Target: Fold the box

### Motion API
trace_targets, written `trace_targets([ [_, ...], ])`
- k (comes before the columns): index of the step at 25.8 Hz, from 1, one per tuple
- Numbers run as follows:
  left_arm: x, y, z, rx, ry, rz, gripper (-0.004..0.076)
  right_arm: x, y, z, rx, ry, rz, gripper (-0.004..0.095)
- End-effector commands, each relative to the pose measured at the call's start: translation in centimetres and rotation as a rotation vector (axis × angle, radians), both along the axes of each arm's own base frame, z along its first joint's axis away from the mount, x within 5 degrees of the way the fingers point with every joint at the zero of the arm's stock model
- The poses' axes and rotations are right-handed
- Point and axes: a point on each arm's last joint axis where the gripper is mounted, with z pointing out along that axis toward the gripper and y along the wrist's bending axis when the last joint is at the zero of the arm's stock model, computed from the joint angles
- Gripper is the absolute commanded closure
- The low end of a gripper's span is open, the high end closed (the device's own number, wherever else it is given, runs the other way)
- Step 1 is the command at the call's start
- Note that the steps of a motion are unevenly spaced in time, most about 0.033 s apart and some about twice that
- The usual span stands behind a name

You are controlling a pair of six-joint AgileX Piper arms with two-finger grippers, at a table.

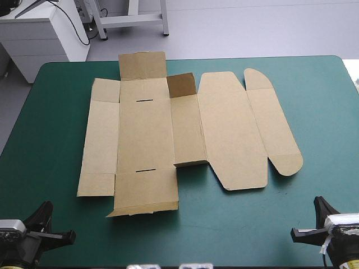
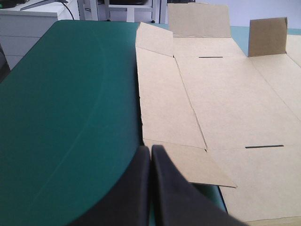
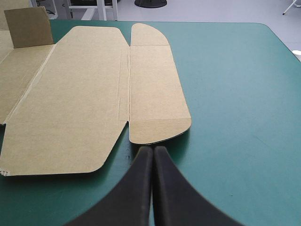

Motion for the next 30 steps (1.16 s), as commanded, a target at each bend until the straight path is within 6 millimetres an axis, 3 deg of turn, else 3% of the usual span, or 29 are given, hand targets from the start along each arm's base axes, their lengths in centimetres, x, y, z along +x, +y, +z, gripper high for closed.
trace_targets([
  [1, 0.2, 0.0, 1.4, -0.013, -0.079, 0.003, 0.0732, -0.6, 0.0, 1.6, -0.008, -0.130, -0.004, 0.0928],
  [13, 0.2, -0.1, 1.6, -0.033, -0.101, -0.005, 0.0732, -0.6, 0.0, 1.6, -0.008, -0.130, -0.004, 0.0928],
  [20, 0.8, 0.0, 4.2, -0.063, -0.091, 0.021, 0.0732, -0.6, 0.0, 1.6, -0.008, -0.130, -0.004, 0.0928],
  [23, 3.3, 0.1, 6.7, -0.002, -0.009, 0.038, 0.0732, -0.6, 0.0, 1.6, -0.008, -0.130, -0.004, 0.0928],
  [25, 6.0, 0.1, 8.9, 0.049, 0.050, 0.058, 0.0732, -0.6, 0.0, 1.6, -0.008, -0.130, -0.004, 0.0928],
  [26, 8.3, 0.1, 9.9, 0.082, 0.124, 0.071, 0.0732, -0.6, 0.0, 1.6, -0.008, -0.130, -0.004, 0.0928],
  [27, 9.4, 0.1, 10.2, 0.091, 0.158, 0.074, 0.0732, -0.6, 0.0, 1.6, -0.008, -0.130, -0.004, 0.0928],
  [30, 15.4, 0.0, 9.9, 0.182, 0.407, 0.080, 0.0731, -0.6, 0.0, 1.6, -0.008, -0.130, -0.004, 0.0928],
])
